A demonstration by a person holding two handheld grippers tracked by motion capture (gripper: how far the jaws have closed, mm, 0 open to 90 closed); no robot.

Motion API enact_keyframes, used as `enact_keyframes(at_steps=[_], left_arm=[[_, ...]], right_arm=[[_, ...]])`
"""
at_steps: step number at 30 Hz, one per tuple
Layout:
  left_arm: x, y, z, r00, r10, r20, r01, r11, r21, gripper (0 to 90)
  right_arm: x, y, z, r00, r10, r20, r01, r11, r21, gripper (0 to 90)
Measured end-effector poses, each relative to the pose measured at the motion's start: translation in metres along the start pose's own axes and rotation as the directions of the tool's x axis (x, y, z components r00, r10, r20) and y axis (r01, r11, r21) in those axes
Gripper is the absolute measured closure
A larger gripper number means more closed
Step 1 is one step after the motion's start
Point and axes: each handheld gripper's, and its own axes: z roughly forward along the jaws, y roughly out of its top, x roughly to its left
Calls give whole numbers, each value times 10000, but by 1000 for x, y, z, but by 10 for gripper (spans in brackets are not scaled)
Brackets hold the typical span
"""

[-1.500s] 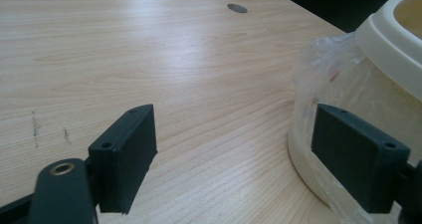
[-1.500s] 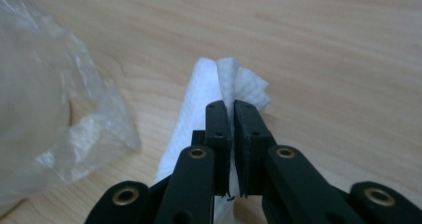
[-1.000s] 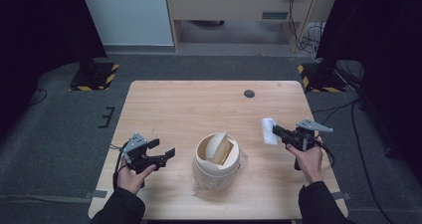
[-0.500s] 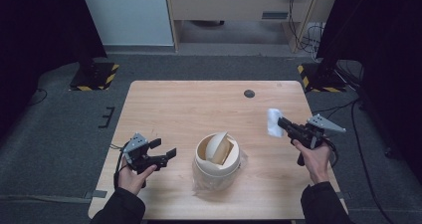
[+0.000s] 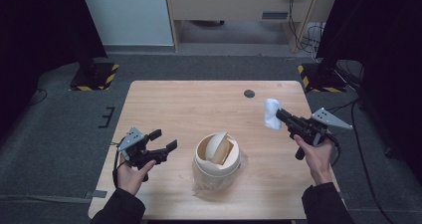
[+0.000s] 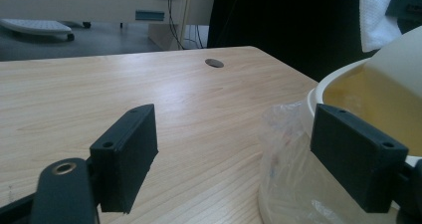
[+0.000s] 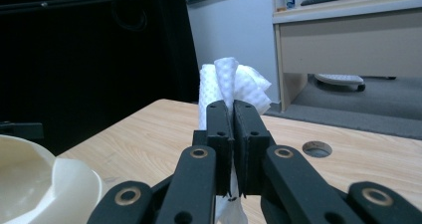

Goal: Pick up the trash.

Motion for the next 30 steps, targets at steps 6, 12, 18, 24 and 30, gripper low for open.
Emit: enact_keyframes(at_steps=[6,12,18,24,30], left_arm=[[2,1,0,10000,-39,24,39,10000,37,183],[-1,7,-2,10000,-74,29,75,9995,-318,184],[-5,18,-5,9999,27,97,-20,9977,-678,184],[-11,26,-5,9995,243,201,-225,9963,-826,184],[-21,36,-1,9981,369,488,-317,9941,-1033,185]], right_arm=[[3,6,-1,10000,-33,-85,32,9998,-197,866],[8,12,-2,9996,-56,-270,45,9991,-413,867],[14,22,-3,9986,-238,-482,204,9973,-699,867],[22,31,-3,9965,-420,-726,352,9951,-922,867],[34,41,-3,9919,-600,-1119,469,9922,-1157,867]])
